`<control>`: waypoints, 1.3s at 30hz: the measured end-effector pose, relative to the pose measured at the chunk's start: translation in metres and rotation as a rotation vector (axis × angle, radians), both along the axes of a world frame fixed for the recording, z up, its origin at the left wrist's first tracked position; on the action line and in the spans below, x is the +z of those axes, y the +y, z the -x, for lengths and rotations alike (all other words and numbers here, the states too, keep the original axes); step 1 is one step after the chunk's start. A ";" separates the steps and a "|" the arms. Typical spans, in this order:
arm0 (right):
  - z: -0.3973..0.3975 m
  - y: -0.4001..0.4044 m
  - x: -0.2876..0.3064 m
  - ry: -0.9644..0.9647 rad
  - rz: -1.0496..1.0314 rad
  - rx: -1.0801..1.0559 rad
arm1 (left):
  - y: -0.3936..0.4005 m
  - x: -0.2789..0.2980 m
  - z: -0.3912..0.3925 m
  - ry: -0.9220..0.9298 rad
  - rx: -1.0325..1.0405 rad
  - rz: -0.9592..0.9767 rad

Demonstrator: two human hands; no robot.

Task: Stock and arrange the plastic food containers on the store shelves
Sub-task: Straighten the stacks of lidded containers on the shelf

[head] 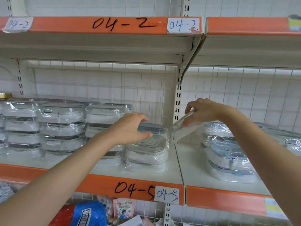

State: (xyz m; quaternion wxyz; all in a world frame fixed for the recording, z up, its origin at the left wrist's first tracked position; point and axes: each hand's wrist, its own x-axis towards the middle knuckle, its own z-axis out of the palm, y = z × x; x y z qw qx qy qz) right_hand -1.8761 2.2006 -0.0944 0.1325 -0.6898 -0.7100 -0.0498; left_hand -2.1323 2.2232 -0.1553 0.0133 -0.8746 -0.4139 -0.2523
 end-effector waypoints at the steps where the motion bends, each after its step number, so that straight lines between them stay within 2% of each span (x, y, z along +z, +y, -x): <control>1: 0.001 -0.002 0.003 -0.014 -0.035 -0.009 | -0.002 0.002 0.002 0.066 -0.024 0.066; 3: 0.004 -0.005 0.008 -0.017 -0.114 -0.028 | -0.007 -0.003 0.003 0.268 -0.040 0.205; 5: 0.007 -0.006 0.012 0.013 -0.157 -0.018 | -0.006 -0.016 0.001 0.346 -0.027 0.190; 12: 0.024 0.008 -0.012 0.204 -0.154 0.155 | 0.004 -0.036 -0.011 0.108 0.114 -0.076; 16: 0.030 0.016 -0.033 0.355 -0.114 0.323 | -0.007 -0.030 -0.006 -0.104 0.088 -0.455; 18: 0.041 0.018 -0.044 0.433 -0.017 0.391 | -0.013 -0.024 -0.003 -0.114 0.058 -0.573; 19: 0.047 0.020 -0.050 0.446 0.070 0.416 | -0.014 -0.021 -0.004 -0.082 0.050 -0.548; 21: 0.056 0.022 -0.061 0.432 0.208 0.435 | -0.015 -0.020 -0.008 -0.003 0.049 -0.374; 24: 0.049 0.017 -0.055 0.503 0.178 0.407 | -0.014 -0.020 -0.013 0.211 0.081 -0.186; 26: 0.027 0.007 -0.044 0.515 0.159 0.346 | -0.014 -0.021 -0.016 0.295 0.105 -0.165; 28: -0.001 -0.010 -0.035 0.416 0.181 0.258 | -0.014 -0.020 -0.020 0.308 0.142 -0.181; 31: -0.044 -0.035 -0.032 0.045 0.195 0.080 | -0.017 -0.016 -0.036 0.274 0.124 -0.204; 33: -0.067 -0.051 -0.035 -0.124 0.291 -0.022 | -0.019 -0.014 -0.053 0.259 0.061 -0.229; 34: -0.077 -0.057 -0.037 -0.145 0.363 -0.063 | -0.020 -0.013 -0.061 0.262 0.038 -0.230; 36: -0.094 -0.064 -0.041 -0.058 0.478 -0.102 | -0.019 -0.012 -0.075 0.280 0.027 -0.199; 39: -0.107 -0.063 -0.047 -0.009 0.533 -0.100 | -0.015 -0.011 -0.083 0.316 0.077 -0.151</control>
